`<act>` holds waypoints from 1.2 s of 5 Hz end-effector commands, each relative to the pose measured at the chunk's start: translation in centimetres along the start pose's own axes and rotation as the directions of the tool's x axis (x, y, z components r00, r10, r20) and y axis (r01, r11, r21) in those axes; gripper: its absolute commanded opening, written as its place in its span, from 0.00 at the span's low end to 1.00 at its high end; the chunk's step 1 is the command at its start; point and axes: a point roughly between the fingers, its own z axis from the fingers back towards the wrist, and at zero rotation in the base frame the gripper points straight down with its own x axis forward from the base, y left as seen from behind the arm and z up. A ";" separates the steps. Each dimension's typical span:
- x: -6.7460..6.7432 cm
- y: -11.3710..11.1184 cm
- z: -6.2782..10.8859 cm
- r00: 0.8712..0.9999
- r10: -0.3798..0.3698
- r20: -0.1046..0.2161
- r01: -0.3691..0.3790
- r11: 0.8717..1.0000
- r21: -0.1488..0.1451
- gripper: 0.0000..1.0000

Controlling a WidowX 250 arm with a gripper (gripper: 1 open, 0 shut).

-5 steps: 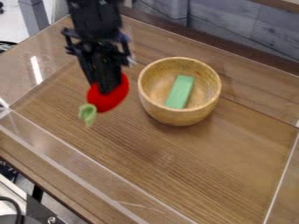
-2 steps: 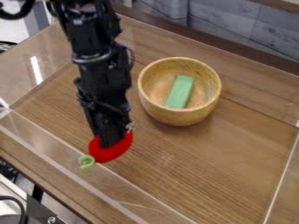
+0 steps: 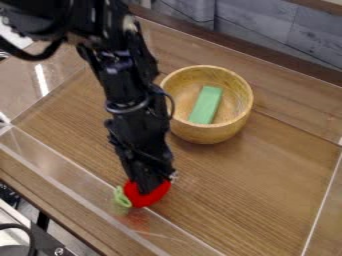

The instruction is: Move the red fruit to the right

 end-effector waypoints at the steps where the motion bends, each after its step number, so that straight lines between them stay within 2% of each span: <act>1: 0.7 0.3 0.0 1.000 0.005 0.018 -0.005 1.000 0.012 0.00; 2: 0.9 0.6 0.3 1.000 0.005 0.022 -0.005 1.000 0.010 0.00; 4: 1.2 0.1 -1.2 1.000 0.008 0.030 -0.009 1.000 0.009 0.00; 6: 1.6 -2.2 2.2 0.994 0.029 0.102 -0.031 0.999 0.027 0.00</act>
